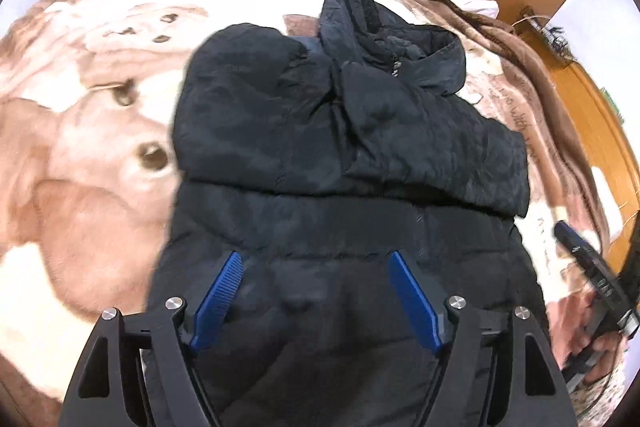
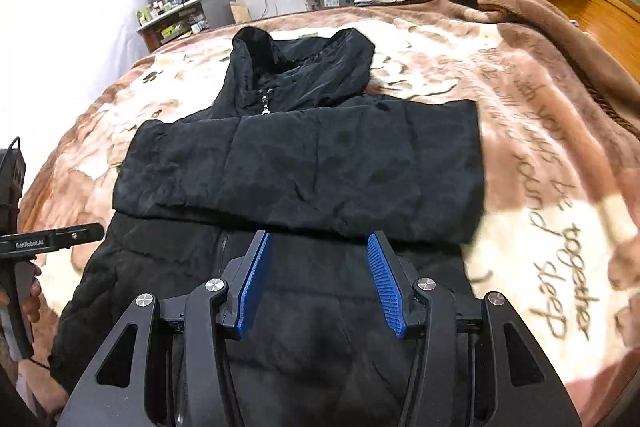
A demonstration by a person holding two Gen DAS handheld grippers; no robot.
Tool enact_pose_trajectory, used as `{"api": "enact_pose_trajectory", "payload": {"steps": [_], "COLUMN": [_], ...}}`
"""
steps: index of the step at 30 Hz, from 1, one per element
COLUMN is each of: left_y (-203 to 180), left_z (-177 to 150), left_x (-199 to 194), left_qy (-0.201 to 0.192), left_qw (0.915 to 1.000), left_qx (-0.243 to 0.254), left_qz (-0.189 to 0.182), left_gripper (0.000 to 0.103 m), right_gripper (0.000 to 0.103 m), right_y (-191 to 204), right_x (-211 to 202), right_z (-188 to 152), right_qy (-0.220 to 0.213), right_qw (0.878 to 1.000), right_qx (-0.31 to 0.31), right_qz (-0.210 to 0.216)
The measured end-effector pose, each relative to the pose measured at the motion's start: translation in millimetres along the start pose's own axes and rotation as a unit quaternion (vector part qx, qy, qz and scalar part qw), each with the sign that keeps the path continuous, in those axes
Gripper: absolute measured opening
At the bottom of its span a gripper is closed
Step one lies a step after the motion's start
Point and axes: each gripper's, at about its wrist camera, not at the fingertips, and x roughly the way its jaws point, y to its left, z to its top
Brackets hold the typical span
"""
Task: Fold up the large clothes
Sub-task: 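Grasp the jacket hem with both grippers and lift it toward the hood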
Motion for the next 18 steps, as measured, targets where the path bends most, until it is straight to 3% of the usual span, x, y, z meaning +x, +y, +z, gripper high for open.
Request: {"api": "enact_pose_trajectory", "payload": {"steps": [3, 9, 14, 18], "left_y": [6.7, 17.2, 8.9, -3.1], "left_z": [-8.6, -1.8, 36.1, 89.2], "left_x": [-11.3, -17.6, -18.7, -12.7], "left_qy": [-0.002, 0.000, -0.009, -0.027], "left_qw": [0.9997, 0.9996, 1.0000, 0.9993], "left_qx": [0.018, 0.008, 0.003, 0.019], "left_qz": [0.014, 0.026, -0.003, -0.015], "left_gripper": [0.077, 0.077, 0.077, 0.077], "right_gripper": [0.052, 0.053, 0.056, 0.060], "right_y": [-9.3, -23.1, -30.8, -34.5], "right_x": [-16.3, -26.0, -19.4, 0.7], "right_z": [-6.3, 1.7, 35.8, 75.4], "right_qy": [-0.008, -0.012, -0.022, -0.027], "right_qw": [1.000, 1.000, 1.000, 0.999], "right_qx": [0.010, 0.023, 0.019, 0.017], "right_qz": [-0.004, -0.002, -0.003, 0.007]}}
